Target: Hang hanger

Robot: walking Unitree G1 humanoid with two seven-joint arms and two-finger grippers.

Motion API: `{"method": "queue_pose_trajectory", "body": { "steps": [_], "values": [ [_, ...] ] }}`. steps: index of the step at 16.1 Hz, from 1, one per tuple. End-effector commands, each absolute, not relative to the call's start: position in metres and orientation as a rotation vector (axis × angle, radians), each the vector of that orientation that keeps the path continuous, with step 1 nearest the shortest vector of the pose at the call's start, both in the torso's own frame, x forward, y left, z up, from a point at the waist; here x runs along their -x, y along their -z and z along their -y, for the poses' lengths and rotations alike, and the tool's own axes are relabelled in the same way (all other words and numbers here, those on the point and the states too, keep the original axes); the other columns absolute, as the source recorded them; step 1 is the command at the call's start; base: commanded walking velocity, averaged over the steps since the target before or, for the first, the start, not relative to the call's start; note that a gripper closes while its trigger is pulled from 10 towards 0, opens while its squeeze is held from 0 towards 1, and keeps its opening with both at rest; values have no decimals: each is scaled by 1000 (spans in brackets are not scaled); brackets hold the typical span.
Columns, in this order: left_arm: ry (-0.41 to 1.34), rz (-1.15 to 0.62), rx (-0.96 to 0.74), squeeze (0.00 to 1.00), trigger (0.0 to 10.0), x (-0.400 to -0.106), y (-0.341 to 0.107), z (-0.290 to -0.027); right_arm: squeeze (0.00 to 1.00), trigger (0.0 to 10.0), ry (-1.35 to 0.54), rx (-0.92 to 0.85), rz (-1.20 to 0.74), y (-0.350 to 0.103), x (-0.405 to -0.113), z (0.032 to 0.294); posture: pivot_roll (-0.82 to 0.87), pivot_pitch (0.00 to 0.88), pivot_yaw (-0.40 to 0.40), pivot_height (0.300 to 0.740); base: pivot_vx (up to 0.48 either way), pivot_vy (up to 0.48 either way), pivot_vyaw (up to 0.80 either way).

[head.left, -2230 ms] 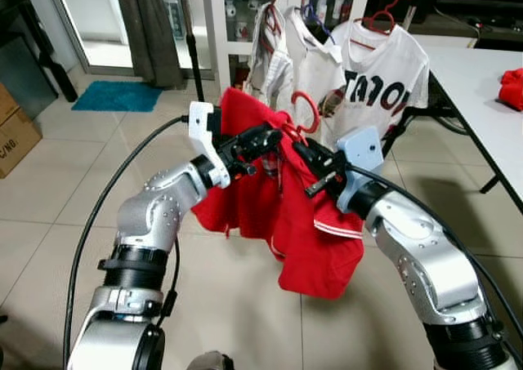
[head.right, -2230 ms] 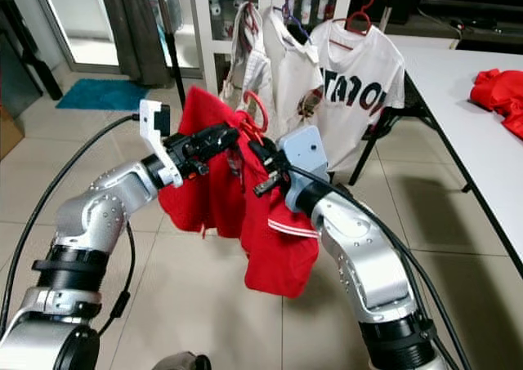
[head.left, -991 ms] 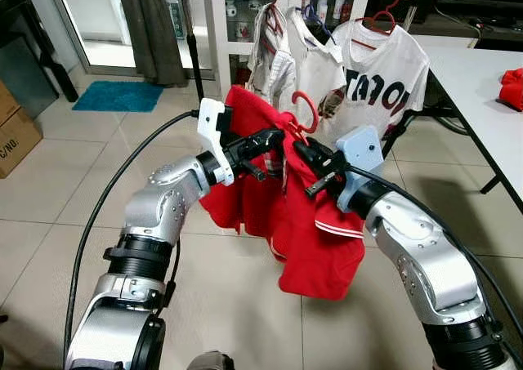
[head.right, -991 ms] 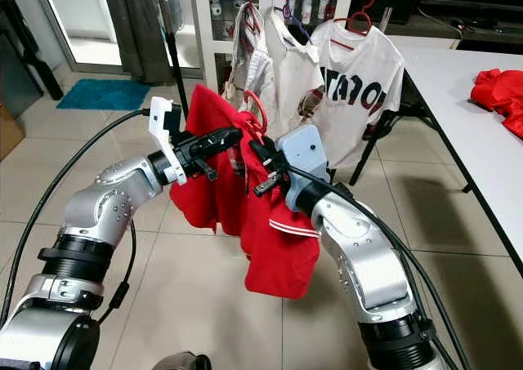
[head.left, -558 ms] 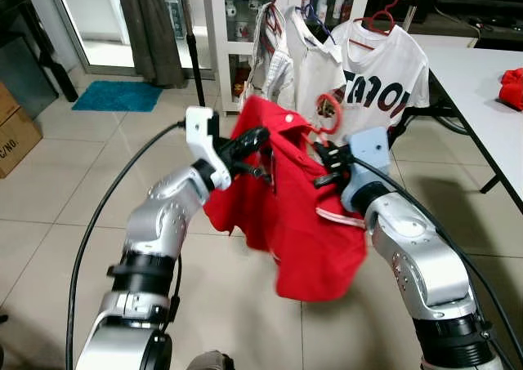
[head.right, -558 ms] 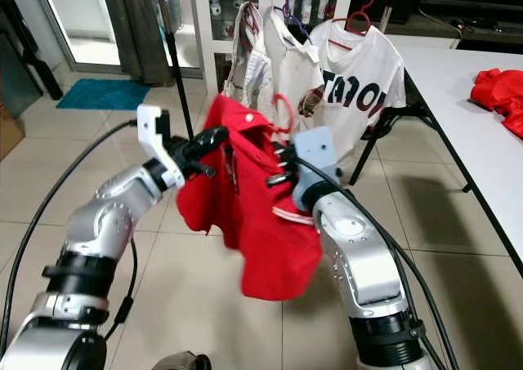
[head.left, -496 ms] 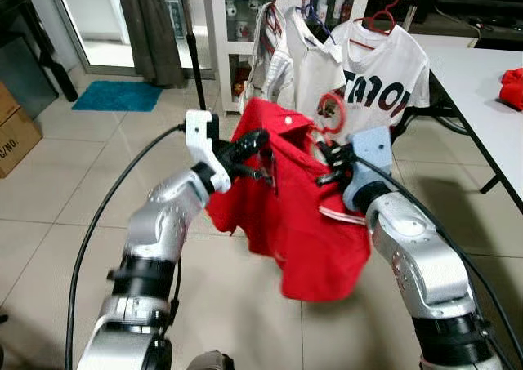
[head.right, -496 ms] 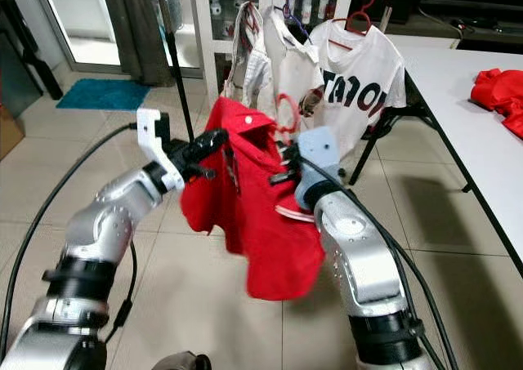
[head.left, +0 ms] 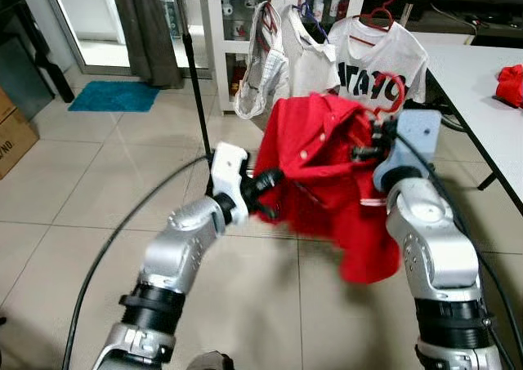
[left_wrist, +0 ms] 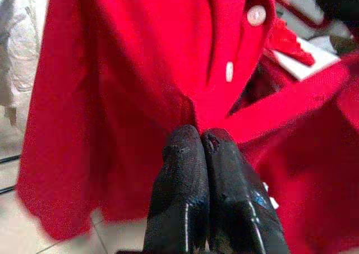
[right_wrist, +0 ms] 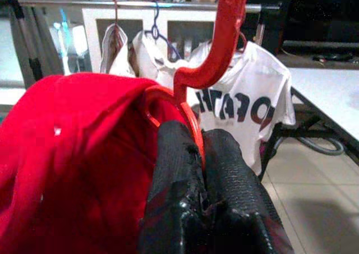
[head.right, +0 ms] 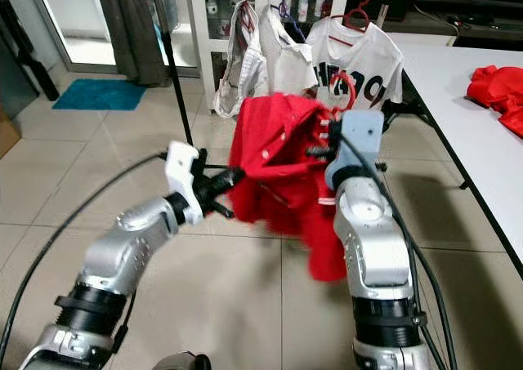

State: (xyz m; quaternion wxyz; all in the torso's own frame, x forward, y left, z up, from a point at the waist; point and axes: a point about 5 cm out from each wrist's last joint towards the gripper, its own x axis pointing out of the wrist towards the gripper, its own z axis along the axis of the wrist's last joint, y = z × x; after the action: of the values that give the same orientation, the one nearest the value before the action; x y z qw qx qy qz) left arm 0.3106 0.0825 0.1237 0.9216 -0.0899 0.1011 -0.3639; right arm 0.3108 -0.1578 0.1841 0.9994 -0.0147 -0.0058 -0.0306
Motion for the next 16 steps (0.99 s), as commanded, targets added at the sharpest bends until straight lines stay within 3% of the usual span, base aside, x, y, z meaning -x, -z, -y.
{"method": "queue_pose_trajectory", "body": {
  "steps": [1,5,7,8,9,10,13,16],
  "values": [
    [715,-261,162,0,0,-308,-114,-90,0,10000,137,22,132,-206,-311,169,-49,0,22,740,0,0,0],
    [806,-300,149,0,0,-296,-109,-79,0,10000,118,5,186,-214,-311,163,-50,0,22,740,0,0,0],
    [761,-281,127,0,0,-299,-111,-84,0,10000,39,44,194,-216,-312,158,-51,0,20,740,0,0,0],
    [702,-251,101,0,4902,-305,-115,-92,0,10000,-22,-4,189,-215,-311,153,-51,0,19,740,0,0,0],
    [673,-232,94,78,10000,-309,-119,-99,0,10000,-37,-15,170,-212,-310,152,-52,0,20,740,0,0,0],
    [676,-212,94,1000,10000,-312,-125,-108,0,10000,-73,-50,149,-208,-309,149,-52,0,19,740,0,0,0],
    [712,-195,42,1000,10000,-310,-133,-126,0,10000,-162,-125,153,-210,-305,138,-53,0,19,740,0,0,0],
    [750,-130,-3,1000,10000,-312,-147,-132,0,10000,-273,15,166,-212,-303,124,-51,0,16,740,0,0,0]
  ]
}}
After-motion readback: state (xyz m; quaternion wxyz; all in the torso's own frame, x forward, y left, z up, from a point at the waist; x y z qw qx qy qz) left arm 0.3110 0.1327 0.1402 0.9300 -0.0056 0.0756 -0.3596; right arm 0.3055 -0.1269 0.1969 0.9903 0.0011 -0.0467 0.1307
